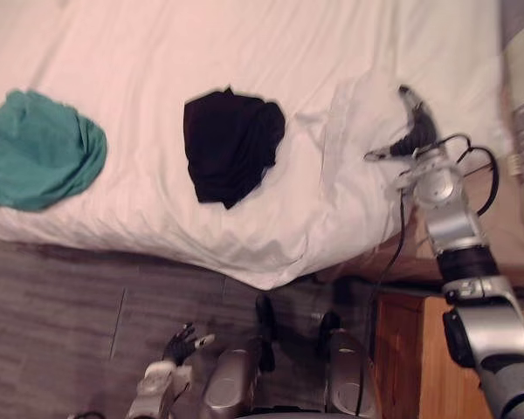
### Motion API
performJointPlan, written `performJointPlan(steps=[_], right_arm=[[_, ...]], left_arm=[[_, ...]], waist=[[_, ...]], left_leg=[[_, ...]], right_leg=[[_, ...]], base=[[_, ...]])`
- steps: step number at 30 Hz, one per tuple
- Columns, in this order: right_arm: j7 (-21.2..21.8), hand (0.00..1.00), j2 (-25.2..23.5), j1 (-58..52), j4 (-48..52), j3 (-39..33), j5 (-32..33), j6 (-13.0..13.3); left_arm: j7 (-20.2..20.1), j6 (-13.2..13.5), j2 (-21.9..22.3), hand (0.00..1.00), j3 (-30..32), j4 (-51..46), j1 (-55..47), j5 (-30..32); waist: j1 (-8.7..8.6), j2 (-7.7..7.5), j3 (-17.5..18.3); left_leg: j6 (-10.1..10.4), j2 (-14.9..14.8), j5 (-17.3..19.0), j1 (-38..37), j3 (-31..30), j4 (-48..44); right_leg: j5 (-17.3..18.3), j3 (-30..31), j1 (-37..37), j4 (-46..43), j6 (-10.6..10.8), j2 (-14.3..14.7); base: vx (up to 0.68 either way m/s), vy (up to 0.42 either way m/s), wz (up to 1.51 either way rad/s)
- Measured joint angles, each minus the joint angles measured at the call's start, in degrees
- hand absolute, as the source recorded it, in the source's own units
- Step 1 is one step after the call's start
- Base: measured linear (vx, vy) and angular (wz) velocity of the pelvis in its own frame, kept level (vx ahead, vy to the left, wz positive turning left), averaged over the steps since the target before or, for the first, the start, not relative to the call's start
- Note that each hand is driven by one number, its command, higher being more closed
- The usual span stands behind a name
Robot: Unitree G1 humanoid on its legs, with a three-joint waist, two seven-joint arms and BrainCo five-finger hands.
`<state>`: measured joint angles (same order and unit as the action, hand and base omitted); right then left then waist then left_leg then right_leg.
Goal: Tidy the bed and pick cloth on bed and put in laundry
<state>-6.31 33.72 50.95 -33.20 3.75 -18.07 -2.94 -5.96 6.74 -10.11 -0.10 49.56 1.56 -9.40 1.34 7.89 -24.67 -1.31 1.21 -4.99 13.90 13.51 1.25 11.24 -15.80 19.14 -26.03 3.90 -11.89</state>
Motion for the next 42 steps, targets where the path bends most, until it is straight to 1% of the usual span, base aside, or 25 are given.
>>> performJointPlan(steps=[2, 3, 4, 8, 13, 14, 16, 18, 19, 20, 21, 22, 23, 24, 25, 27, 29, 30, 35, 37, 38, 39, 40, 41, 42], right_arm=[[-0.25, 1.0, 1.52, 2.08, -1.98, 1.36, -0.08, -0.31], [-0.32, 1.0, 2.8, 3.1, -2.88, 2.46, -0.1, -0.69], [-0.29, 1.0, 3.46, 3.77, -3.68, 3.48, -0.1, -0.88], [-0.07, 1.0, 5.77, 4.66, -4.6, 4.52, 0.08, -0.94], [-0.37, 1.0, 6.15, 2.4, -5.63, 3.16, 1.45, 0.91], [-0.65, 1.0, 5.46, -2.23, -3.43, 0.71, 3.59, 1.68], [-1.09, 1.0, 3.95, -6.15, -1.2, -2.15, 5.21, 2.52], [-1.17, 1.0, -1.13, -15.17, 4.43, -7.97, 8.43, 4.05], [-1.11, 1.0, -2.67, -17.3, 5.78, -9.36, 9.44, 4.29], [-0.96, 1.0, -5.92, -22.1, 8.57, -11.73, 10.34, 5.09], [-0.65, 0.0, -9.69, -28.74, 11.41, -13.96, 11.83, 6.15], [-0.45, 0.0, -11.2, -31.71, 12.31, -14.86, 12.15, 6.62], [-0.23, 0.0, -15.39, -39.74, 13.62, -17.13, 14.24, 7.54], [-0.21, 0.0, -17.74, -43.49, 14.01, -18.51, 14.66, 7.83], [-0.03, 0.0, -20.51, -48.0, 13.99, -20.08, 16.0, 8.45], [0.88, 0.0, -23.59, -52.5, 13.64, -21.83, 17.3, 8.77], [2.02, 0.0, -25.4, -54.5, 13.42, -22.28, 20.84, 9.29], [3.21, 0.0, -26.76, -54.39, 11.56, -22.53, 23.95, 9.28], [4.21, 0.0, -29.64, -54.43, 7.05, -27.88, 30.11, 9.46], [3.42, 0.0, -29.6, -54.83, 6.33, -33.53, 31.57, 8.45], [1.28, 0.0, -28.65, -55.72, 4.72, -40.9, 35.89, 6.72], [0.31, 0.0, -28.29, -56.1, 4.55, -43.68, 37.12, 6.28], [-2.48, 0.0, -26.57, -56.74, 4.55, -49.61, 39.04, 5.62], [-3.51, 0.0, -25.64, -57.08, 4.57, -51.6, 39.26, 5.44], [-6.62, 0.0, -22.84, -57.51, 5.75, -55.72, 39.34, 5.38]], left_arm=[[-0.03, -0.04, 0.0, 0.0, -1.74, -0.06, 0.87, -0.92], [-0.01, -0.44, -0.01, 0.0, -3.24, 0.03, 1.39, -0.96], [0.02, -0.98, -0.08, 0.0, -3.9, -0.04, 1.43, -0.98], [-0.07, -2.3, -0.58, 0.0, -5.79, -0.05, 1.91, -1.08], [-0.75, -3.28, -0.92, 0.0, -6.03, -0.69, 1.85, -0.86], [-0.92, -3.37, -1.26, 0.0, -5.98, -0.75, 1.65, -0.83], [-0.94, -3.54, -1.56, 0.0, -5.82, -0.76, 1.37, -0.69], [-1.01, -3.84, -1.53, 0.0, -3.49, -1.15, -0.18, 0.41], [-1.01, -4.04, -1.51, 0.0, -2.97, -1.06, -0.6, 0.49], [-1.01, -4.65, -1.5, 0.0, -1.96, -0.82, -1.56, 1.2], [-0.98, -4.98, -1.5, 0.0, -0.67, -0.48, -2.86, 1.87], [-1.0, -5.14, -1.5, 0.0, -0.3, -0.44, -3.46, 2.13], [-1.05, -5.7, -1.42, 0.0, 0.95, -0.31, -5.0, 2.86], [-1.06, -5.93, -1.34, 0.0, 1.4, 0.3, -5.39, 3.4], [-1.06, -6.2, -1.25, 0.0, 1.49, 1.52, -5.59, 4.43], [-1.06, -6.44, -0.45, 0.0, 2.5, 2.65, -5.58, 5.52], [-1.04, -6.44, 0.69, 0.0, 3.48, 3.4, -5.56, 6.23], [-1.04, -6.4, 1.3, 0.0, 3.68, 4.23, -5.59, 7.12], [-1.08, -6.11, 2.04, 0.0, 6.53, 5.58, -6.97, 7.12], [-1.34, -6.11, 2.02, 0.0, 8.18, 5.67, -7.98, 7.11], [-1.97, -6.26, 2.01, 0.0, 9.98, 5.79, -8.97, 7.08], [-2.08, -6.31, 2.0, 0.0, 10.49, 5.83, -9.26, 7.08], [-2.18, -6.47, 1.97, 0.0, 11.63, 6.02, -9.91, 7.07], [-2.21, -6.48, 1.92, 0.0, 12.07, 6.07, -10.02, 7.08], [-2.27, -6.59, 1.59, 0.0, 12.71, 6.18, -10.13, 7.05]], waist=[[0.69, 0.72, -0.4], [0.87, 1.43, -0.73], [0.89, 1.62, -0.78], [0.79, 1.73, -0.76], [0.54, 1.72, -0.76], [0.51, 1.6, -0.7], [0.43, 1.16, -0.46], [-0.74, 0.14, 0.05], [-1.1, -0.2, 0.28], [-1.57, -1.2, 1.32], [-2.31, -2.88, 2.99], [-2.56, -3.5, 3.99], [-3.48, -5.63, 6.95], [-4.27, -6.51, 8.17], [-4.98, -7.35, 9.95], [-5.76, -8.0, 10.94], [-6.89, -7.93, 11.55], [-7.4, -7.58, 12.95], [-7.13, -6.84, 13.95], [-7.12, -6.75, 14.02], [-7.1, -6.75, 14.03], [-7.13, -6.75, 14.04], [-7.36, -6.72, 14.05], [-7.47, -6.71, 14.08], [-7.98, -6.77, 14.13]], left_leg=[[0.06, 0.35, -0.24, 0.86, -0.04, 0.31], [0.06, 0.56, -0.26, 1.08, -0.45, 0.32], [0.06, 0.69, -0.26, 1.13, -0.94, 0.32], [0.54, 0.75, -0.59, 1.45, -2.27, 0.74], [1.75, 0.18, -1.6, -1.38, -2.63, 2.97], [1.78, -0.33, -1.57, -3.44, -2.39, 3.72], [2.04, -0.63, -1.33, -4.61, -1.97, 3.93], [3.29, -1.25, -0.46, -6.84, -0.28, 4.02], [3.45, -1.39, -0.34, -7.47, 0.42, 4.14], [4.01, -1.54, 0.06, -8.82, 1.6, 4.61], [4.48, -1.53, 0.43, -10.25, 3.08, 4.62], [4.65, -1.53, 0.58, -10.57, 3.77, 4.63], [5.46, -1.57, 1.23, -12.09, 5.05, 4.67], [5.44, -1.56, 1.29, -13.0, 5.54, 4.7], [5.04, -1.68, 1.58, -13.93, 6.89, 4.75], [4.37, -1.99, 2.24, -15.71, 8.1, 4.87], [4.55, -2.28, 2.69, -17.04, 8.69, 5.12], [4.33, -2.73, 3.16, -17.31, 9.72, 5.13], [3.87, -4.08, 4.09, -18.96, 11.31, 5.15], [3.85, -4.3, 4.35, -18.86, 12.0, 5.16], [3.91, -4.46, 4.6, -18.73, 12.86, 5.16], [3.94, -4.48, 4.65, -18.72, 13.16, 5.16], [3.96, -4.46, 4.8, -18.83, 13.46, 5.16], [3.97, -4.45, 4.82, -18.92, 13.49, 5.16], [4.06, -4.42, 4.89, -18.9, 13.75, 5.18]], right_leg=[[0.0, -0.01, 1.22, -0.45, 0.0, -0.35], [0.0, -0.37, 1.32, -0.6, 0.0, -0.61], [0.0, -0.78, 1.3, -0.77, 0.0, -0.85], [0.0, -2.04, 1.14, -0.59, -0.01, -0.97], [-0.33, -2.42, -2.02, 2.24, -0.28, 0.2], [-1.06, -2.24, -4.35, 3.87, -0.32, 1.01], [-1.69, -1.99, -5.73, 5.05, -0.19, 1.53], [-3.62, -1.02, -8.63, 8.01, 0.79, 2.63], [-4.03, -0.61, -9.29, 8.66, 0.87, 2.88], [-4.61, 0.38, -10.34, 9.81, 1.05, 3.28], [-4.86, 1.45, -11.82, 11.21, 1.47, 3.56], [-4.96, 1.88, -12.3, 11.84, 1.64, 3.71], [-5.04, 3.0, -14.1, 13.64, 1.77, 4.03], [-5.1, 3.47, -15.22, 14.54, 1.89, 4.19], [-5.13, 4.13, -16.02, 15.26, 1.94, 4.49], [-5.12, 5.09, -17.79, 16.5, 1.96, 4.99], [-5.08, 5.76, -18.92, 17.07, 2.02, 5.41], [-5.1, 6.52, -19.29, 18.21, 2.02, 6.04], [-5.28, 7.09, -21.3, 20.53, 1.79, 7.54], [-5.43, 7.49, -21.27, 20.87, 1.8, 7.79], [-6.21, 8.29, -21.38, 21.25, 1.94, 8.03], [-6.38, 8.57, -21.28, 21.41, 1.97, 8.07], [-6.65, 8.98, -21.28, 21.43, 1.93, 8.08], [-6.71, 9.01, -21.34, 21.37, 1.94, 8.07], [-6.75, 9.24, -21.33, 20.97, 1.93, 8.05]], base=[[0.05, -0.002, 0.11], [0.08, -0.014, 0.13], [0.1, -0.025, 0.15], [0.07, -0.041, 0.15], [0.03, -0.054, 0.02], [0.03, -0.048, -0.06], [0.03, -0.034, -0.13], [0.05, -0.026, -0.31], [0.05, -0.003, -0.42], [0.1, -0.005, -0.48], [0.08, -0.005, -0.48], [0.14, -0.014, -0.49], [0.13, -0.021, -0.36], [0.16, -0.026, -0.44], [0.1, -0.025, -0.31], [0.05, -0.025, -0.36], [0.0, -0.023, -0.3], [-0.01, -0.022, -0.22], [-0.01, -0.036, -0.09], [0.05, -0.017, -0.16], [0.08, -0.003, -0.24], [0.11, 0.002, -0.29], [0.1, 0.009, -0.15], [0.1, 0.013, -0.14], [0.07, 0.012, -0.12]])
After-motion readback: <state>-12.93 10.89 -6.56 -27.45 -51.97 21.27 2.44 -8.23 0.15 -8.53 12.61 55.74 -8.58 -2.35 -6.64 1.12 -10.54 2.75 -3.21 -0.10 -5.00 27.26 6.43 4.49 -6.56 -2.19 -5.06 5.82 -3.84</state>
